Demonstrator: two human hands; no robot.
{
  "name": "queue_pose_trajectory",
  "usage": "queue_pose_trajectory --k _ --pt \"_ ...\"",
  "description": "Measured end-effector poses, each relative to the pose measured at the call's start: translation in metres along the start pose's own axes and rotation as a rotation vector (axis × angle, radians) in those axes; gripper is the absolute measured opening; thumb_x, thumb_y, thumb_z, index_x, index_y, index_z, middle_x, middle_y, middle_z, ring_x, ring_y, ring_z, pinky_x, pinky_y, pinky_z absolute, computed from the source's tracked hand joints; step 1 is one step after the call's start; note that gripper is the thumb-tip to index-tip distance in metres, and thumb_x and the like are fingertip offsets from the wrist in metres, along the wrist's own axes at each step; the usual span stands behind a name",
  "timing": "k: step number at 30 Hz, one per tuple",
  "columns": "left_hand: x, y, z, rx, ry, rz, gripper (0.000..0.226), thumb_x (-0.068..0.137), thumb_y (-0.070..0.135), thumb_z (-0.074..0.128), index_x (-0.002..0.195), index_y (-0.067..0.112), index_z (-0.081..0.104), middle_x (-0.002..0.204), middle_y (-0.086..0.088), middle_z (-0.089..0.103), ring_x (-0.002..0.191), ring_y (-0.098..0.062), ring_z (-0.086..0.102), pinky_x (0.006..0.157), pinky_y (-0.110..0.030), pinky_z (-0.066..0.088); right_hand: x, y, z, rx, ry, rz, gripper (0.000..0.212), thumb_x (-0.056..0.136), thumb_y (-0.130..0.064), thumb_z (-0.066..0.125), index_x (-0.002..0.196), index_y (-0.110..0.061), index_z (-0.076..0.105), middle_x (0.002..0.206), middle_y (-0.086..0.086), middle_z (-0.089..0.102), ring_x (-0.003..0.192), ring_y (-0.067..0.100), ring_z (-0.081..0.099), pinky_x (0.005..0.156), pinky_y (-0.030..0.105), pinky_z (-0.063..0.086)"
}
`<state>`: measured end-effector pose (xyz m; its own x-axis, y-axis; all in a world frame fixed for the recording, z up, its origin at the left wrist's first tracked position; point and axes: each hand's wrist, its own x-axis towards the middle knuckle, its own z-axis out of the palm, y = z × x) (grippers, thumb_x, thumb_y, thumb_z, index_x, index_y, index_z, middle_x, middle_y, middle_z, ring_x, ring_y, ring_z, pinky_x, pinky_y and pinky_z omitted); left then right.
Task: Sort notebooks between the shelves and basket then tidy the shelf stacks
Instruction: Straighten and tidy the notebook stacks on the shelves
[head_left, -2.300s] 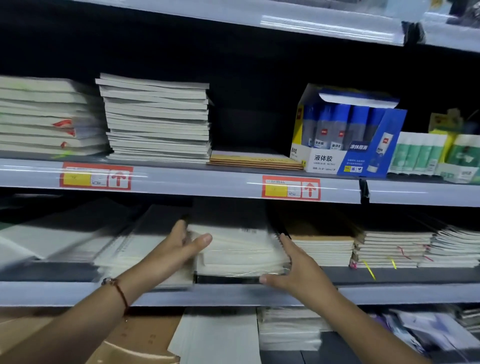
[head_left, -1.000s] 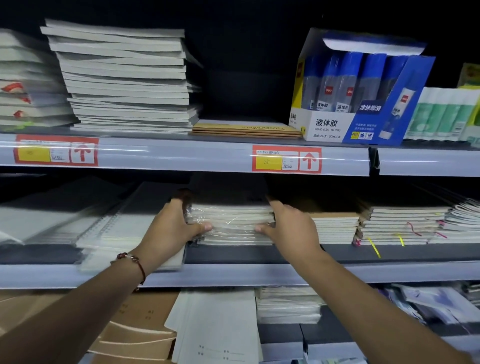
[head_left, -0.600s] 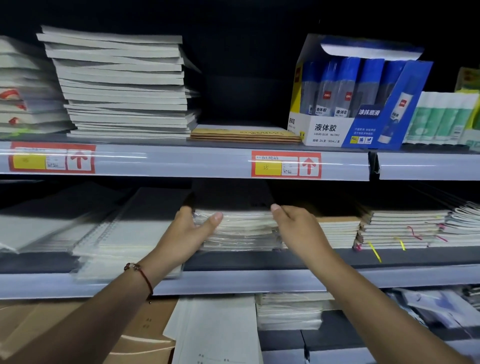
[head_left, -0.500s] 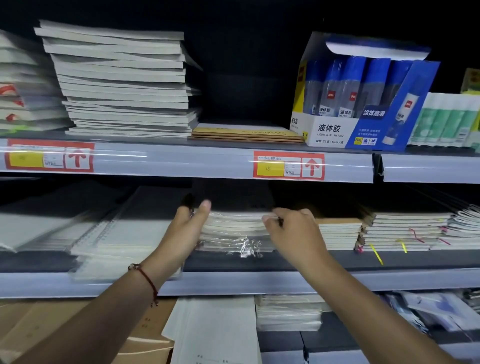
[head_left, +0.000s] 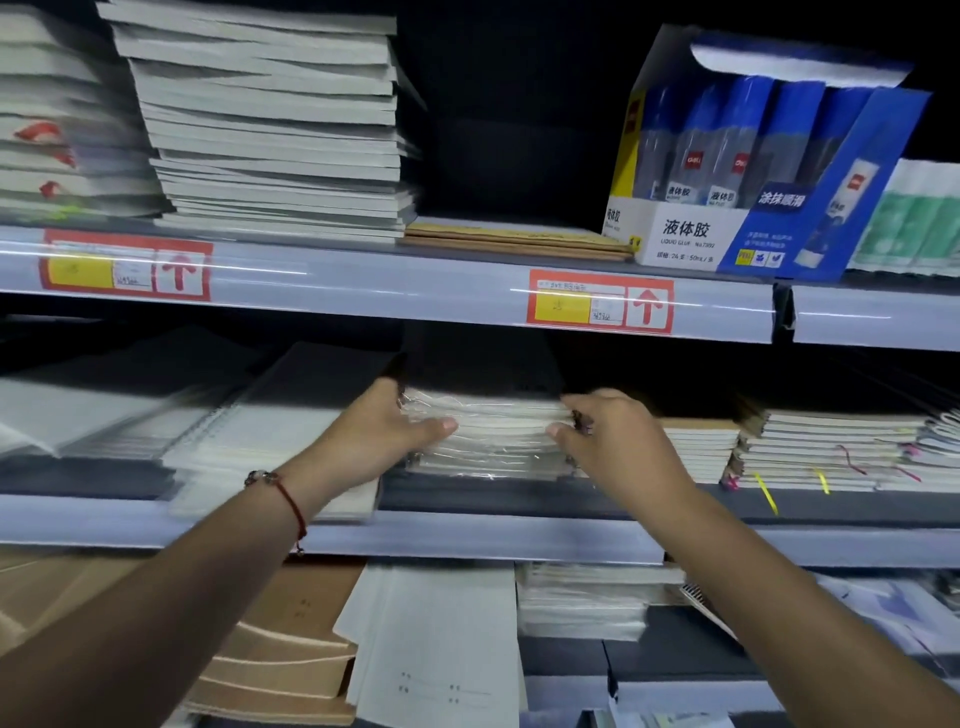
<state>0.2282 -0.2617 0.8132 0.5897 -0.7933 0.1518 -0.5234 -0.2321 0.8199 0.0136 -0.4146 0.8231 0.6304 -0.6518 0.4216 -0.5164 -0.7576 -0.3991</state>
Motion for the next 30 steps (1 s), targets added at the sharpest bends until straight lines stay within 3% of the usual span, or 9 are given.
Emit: queue_pose_trajectory --k 4,7,10,12,15,19,23,27,30 --pt "-0.001 0.008 -0.015 0.383 0.037 0.029 0.047 0.074 0.051 0.082 0.101 0.023 0.056 0.08 0.009 0.06 0.074 -0.012 0.06 0.056 -0.023 0.039 0.008 0.01 -0.014 -0.033 -0.094 -0.023 0.043 0.087 -0.033 0.074 0.129 -0.026 0.065 0.123 -0.001 0.064 0.105 0.016 0.061 0.086 0.023 0.046" --pt "0.001 0.013 -0.014 0.476 0.085 0.011 0.044 0.073 0.052 0.082 0.087 0.024 0.049 0.069 0.009 0.055 0.066 -0.011 0.055 0.051 -0.023 0.034 0.01 0.01 -0.011 -0.046 -0.078 -0.03 0.043 0.086 -0.034 0.075 0.127 -0.025 0.066 0.115 0.0 0.066 0.102 0.017 0.062 0.084 0.025 0.046" --pt "0.003 0.015 -0.012 0.492 0.13 0.041 0.05 0.074 0.052 0.081 0.111 0.022 0.066 0.065 0.001 0.063 0.061 -0.014 0.058 0.051 -0.028 0.04 0.013 0.011 -0.005 -0.019 -0.009 -0.013 0.039 0.086 -0.036 0.075 0.122 -0.023 0.069 0.105 0.0 0.066 0.097 0.018 0.062 0.084 0.027 0.05" --pt "0.003 0.012 -0.01 0.462 0.142 0.091 0.065 0.076 0.049 0.081 0.134 0.032 0.056 0.076 -0.001 0.069 0.066 -0.014 0.061 0.059 -0.028 0.047 0.014 0.01 -0.003 -0.009 0.009 0.001 0.037 0.086 -0.037 0.074 0.121 -0.024 0.069 0.105 -0.001 0.067 0.097 0.017 0.062 0.084 0.027 0.049" --pt "0.003 0.002 -0.008 0.437 0.158 0.125 0.073 0.077 0.053 0.078 0.141 0.034 0.049 0.092 0.004 0.068 0.081 -0.013 0.062 0.076 -0.032 0.054 0.011 0.01 0.001 -0.022 0.02 -0.016 0.037 0.088 -0.038 0.072 0.122 -0.024 0.068 0.106 -0.001 0.066 0.097 0.018 0.063 0.084 0.029 0.051" --pt "0.0 -0.007 -0.01 0.314 0.029 0.162 0.085 0.074 0.067 0.071 0.147 0.037 0.037 0.122 0.011 0.058 0.107 -0.01 0.058 0.087 -0.027 0.046 0.006 0.014 -0.005 -0.056 -0.057 -0.079 0.048 0.088 -0.038 0.072 0.132 -0.024 0.061 0.119 -0.002 0.062 0.108 0.019 0.06 0.088 0.028 0.047" --pt "0.005 -0.015 -0.017 0.108 0.024 0.124 0.071 0.067 0.086 0.056 0.112 0.032 0.062 0.091 -0.002 0.073 0.086 -0.017 0.071 0.082 -0.041 0.056 0.001 0.028 -0.006 -0.042 -0.079 -0.155 0.053 0.088 -0.032 0.073 0.138 -0.027 0.056 0.129 -0.004 0.061 0.118 0.017 0.056 0.091 0.024 0.042" --pt "0.009 -0.02 -0.014 0.145 0.154 0.152 0.051 0.081 0.069 0.06 0.094 0.02 0.064 0.064 -0.004 0.062 0.06 -0.014 0.059 0.062 -0.039 0.049 0.004 0.037 0.003 0.055 -0.005 -0.144 0.043 0.089 -0.027 0.073 0.131 -0.026 0.064 0.122 -0.006 0.064 0.111 0.012 0.057 0.089 0.019 0.041" --pt "0.005 -0.018 -0.005 0.206 0.213 0.195 0.04 0.091 0.053 0.061 0.082 0.013 0.06 0.067 -0.009 0.064 0.064 -0.022 0.062 0.061 -0.04 0.048 0.005 0.037 0.003 0.105 0.013 -0.143 0.041 0.088 -0.025 0.074 0.128 -0.026 0.065 0.117 -0.007 0.064 0.108 0.012 0.058 0.091 0.023 0.046"
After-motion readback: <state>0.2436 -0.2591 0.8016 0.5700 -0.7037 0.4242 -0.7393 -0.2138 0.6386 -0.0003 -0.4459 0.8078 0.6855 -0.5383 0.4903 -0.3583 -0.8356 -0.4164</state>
